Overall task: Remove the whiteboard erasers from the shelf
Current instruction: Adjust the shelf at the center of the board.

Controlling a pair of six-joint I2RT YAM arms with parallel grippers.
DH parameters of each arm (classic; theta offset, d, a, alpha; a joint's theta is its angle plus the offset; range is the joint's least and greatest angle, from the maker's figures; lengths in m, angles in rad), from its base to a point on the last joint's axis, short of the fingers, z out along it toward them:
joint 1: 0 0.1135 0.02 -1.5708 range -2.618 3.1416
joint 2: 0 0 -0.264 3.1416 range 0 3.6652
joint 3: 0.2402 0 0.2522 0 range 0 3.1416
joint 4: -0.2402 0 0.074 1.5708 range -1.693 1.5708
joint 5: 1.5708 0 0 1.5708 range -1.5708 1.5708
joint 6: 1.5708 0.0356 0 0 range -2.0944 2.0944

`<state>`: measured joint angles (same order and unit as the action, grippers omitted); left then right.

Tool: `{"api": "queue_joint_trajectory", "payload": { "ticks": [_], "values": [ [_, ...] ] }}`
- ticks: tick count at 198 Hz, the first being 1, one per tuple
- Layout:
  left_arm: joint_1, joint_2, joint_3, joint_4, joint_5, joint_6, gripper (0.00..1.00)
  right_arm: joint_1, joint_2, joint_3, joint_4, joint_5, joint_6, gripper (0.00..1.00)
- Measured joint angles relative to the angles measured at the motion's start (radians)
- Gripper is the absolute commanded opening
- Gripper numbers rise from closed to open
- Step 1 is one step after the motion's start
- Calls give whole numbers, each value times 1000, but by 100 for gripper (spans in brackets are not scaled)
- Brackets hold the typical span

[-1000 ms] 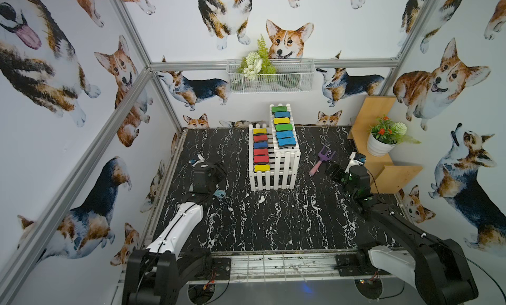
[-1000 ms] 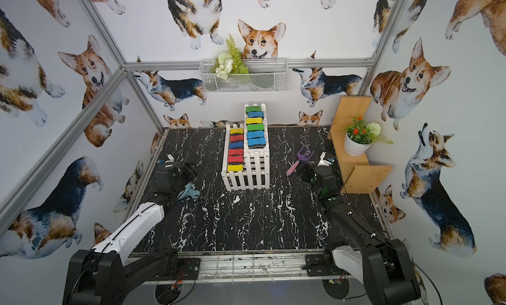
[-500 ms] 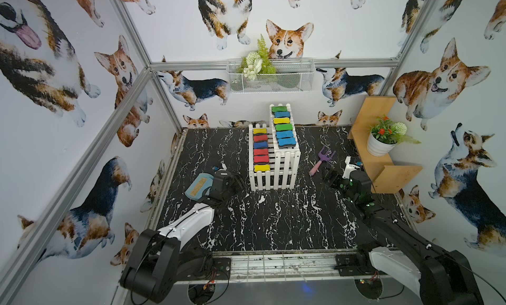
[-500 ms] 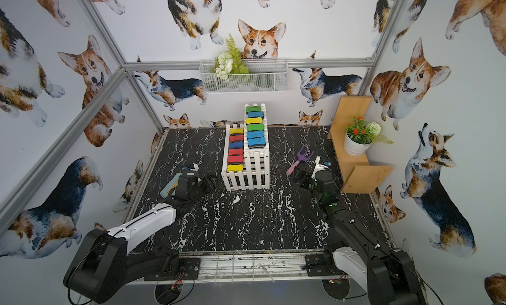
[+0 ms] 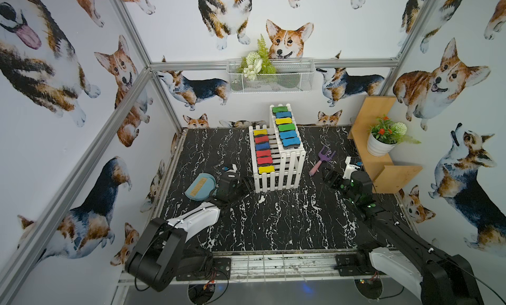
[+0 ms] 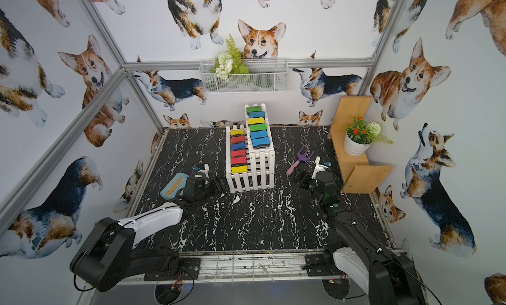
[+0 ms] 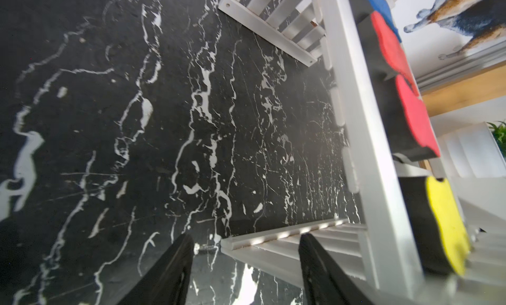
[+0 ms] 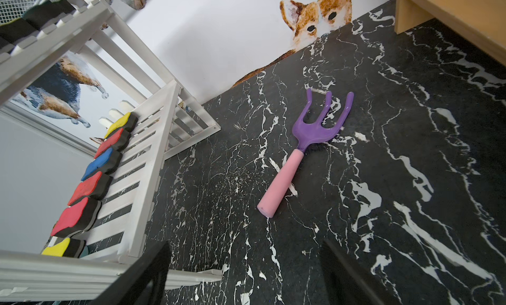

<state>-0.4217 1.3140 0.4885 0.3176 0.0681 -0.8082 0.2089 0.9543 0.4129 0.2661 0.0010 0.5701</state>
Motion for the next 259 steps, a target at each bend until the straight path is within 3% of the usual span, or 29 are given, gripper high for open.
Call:
{"api": "queue_joint_trajectory", "payload": {
  "ticks": [122, 175, 199, 223, 259],
  "values": [
    [-198, 198, 107, 66, 29, -8, 67, 0, -6, 19, -24, 19, 26, 91],
    [-199, 81, 101, -20, -13, -8, 70, 0, -21, 60, -110, 29, 47, 90],
    [-151, -13, 89, -87, -22, 3, 70, 0, -36, 72, -151, 26, 47, 89],
    [-11, -64, 113, -154, 3, 25, 71, 0, -33, 92, -188, 8, 47, 87],
    [187, 5, 286, -190, 136, 80, 74, 0, -22, 106, -222, -48, 43, 86]
  ]
}}
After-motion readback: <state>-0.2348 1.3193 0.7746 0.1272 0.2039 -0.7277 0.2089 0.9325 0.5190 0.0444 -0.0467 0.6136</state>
